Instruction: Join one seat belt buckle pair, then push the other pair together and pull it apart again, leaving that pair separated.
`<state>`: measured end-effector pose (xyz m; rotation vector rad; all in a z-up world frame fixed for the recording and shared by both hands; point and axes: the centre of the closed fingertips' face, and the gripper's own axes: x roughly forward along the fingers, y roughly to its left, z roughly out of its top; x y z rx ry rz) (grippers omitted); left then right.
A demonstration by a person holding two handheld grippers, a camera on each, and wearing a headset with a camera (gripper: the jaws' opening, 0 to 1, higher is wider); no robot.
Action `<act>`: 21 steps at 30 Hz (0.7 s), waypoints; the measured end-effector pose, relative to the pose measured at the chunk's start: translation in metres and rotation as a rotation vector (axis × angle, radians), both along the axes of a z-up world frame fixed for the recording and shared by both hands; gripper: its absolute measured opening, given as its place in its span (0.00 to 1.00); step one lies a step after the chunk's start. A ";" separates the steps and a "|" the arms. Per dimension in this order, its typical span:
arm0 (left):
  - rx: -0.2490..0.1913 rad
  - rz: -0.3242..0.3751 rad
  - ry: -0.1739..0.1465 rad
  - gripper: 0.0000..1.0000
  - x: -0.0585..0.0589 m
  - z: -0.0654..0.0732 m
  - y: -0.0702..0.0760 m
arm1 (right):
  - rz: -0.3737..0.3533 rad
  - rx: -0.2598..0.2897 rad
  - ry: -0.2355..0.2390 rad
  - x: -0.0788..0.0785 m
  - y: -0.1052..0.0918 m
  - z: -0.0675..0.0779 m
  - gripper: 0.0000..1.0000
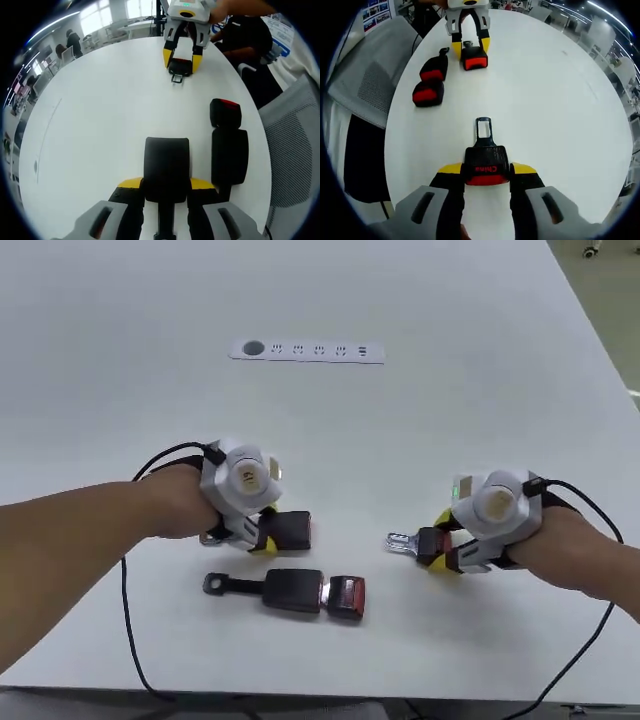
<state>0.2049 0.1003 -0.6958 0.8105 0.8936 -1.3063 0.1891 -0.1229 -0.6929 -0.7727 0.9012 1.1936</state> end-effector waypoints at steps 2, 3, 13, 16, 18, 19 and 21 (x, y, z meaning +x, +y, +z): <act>0.008 -0.007 0.003 0.33 0.000 -0.001 0.000 | -0.005 -0.014 0.000 0.002 -0.008 -0.001 0.34; 0.010 -0.008 0.004 0.33 0.001 -0.001 0.000 | -0.011 -0.016 0.001 0.000 -0.009 0.000 0.34; 0.020 -0.001 0.019 0.36 -0.001 -0.002 0.001 | -0.030 -0.037 -0.007 0.001 -0.012 0.001 0.34; 0.029 -0.014 0.023 0.40 -0.003 -0.002 0.001 | -0.052 -0.051 -0.024 0.004 -0.014 0.002 0.39; 0.044 0.005 -0.005 0.49 -0.001 0.001 0.004 | -0.062 -0.044 -0.030 0.004 -0.012 0.005 0.41; 0.039 0.005 -0.012 0.50 -0.001 0.003 0.004 | -0.071 -0.033 -0.037 0.004 -0.011 0.007 0.42; 0.001 0.031 -0.017 0.50 0.000 0.011 0.002 | -0.094 -0.011 -0.054 0.007 -0.009 0.012 0.46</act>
